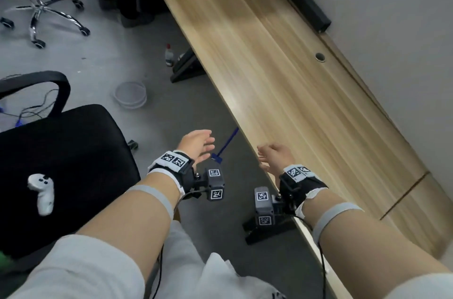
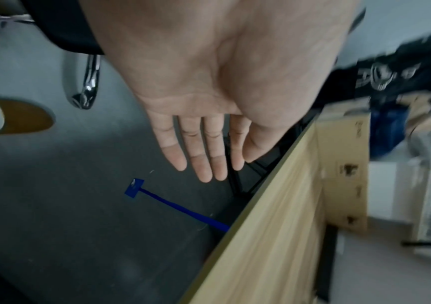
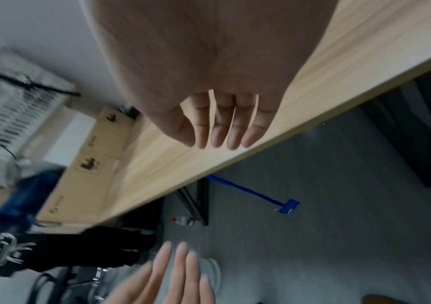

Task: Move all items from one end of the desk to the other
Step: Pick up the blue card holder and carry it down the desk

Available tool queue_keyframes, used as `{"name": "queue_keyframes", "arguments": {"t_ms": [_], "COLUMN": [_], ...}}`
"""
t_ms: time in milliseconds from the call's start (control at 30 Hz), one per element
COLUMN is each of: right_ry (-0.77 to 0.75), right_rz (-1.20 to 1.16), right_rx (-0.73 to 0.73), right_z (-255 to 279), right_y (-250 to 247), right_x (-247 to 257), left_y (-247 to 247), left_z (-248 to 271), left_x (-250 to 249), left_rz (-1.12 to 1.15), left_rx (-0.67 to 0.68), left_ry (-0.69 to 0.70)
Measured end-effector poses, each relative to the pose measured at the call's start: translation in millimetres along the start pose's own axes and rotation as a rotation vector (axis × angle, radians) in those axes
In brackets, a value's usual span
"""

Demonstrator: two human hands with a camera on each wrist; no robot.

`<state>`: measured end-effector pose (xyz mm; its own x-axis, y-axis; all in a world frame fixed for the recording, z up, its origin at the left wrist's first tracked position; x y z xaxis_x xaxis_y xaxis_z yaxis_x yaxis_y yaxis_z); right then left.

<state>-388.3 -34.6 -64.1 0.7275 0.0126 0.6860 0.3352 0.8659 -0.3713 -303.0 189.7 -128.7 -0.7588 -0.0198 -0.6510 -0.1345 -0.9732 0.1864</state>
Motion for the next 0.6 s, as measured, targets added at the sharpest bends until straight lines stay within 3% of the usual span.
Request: {"name": "queue_keyframes", "arguments": {"t_ms": [267, 400, 600], "right_ry": [-0.192, -0.275, -0.415], "right_rz": [0.622, 0.860, 1.104], "right_rx": [-0.207, -0.193, -0.146], "right_z": [-45.8, -72.5, -111.5], "right_y": [25.6, 38.7, 63.2], "right_x": [43.2, 47.5, 52.2], "left_y": [41.3, 55.6, 80.9], "left_z": [-71.2, -100.3, -159.2], "left_x": [-15.0, -12.0, -3.1], "left_rz": [-0.241, -0.408, -0.656], "left_rx": [0.255, 0.346, 0.381], "left_ry": [-0.044, -0.063, 0.062]}}
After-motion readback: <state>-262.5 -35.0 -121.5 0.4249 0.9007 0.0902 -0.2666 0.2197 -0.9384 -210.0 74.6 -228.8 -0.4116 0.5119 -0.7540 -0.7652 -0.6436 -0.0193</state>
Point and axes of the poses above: each hand's wrist, its own z-axis away from the middle knuckle, its own y-axis out of the palm, x = y × z, the point moved 10 cm from there along -z, towards the middle knuckle, and after that the axes turned 2 degrees about x, right-handed, at the moved point
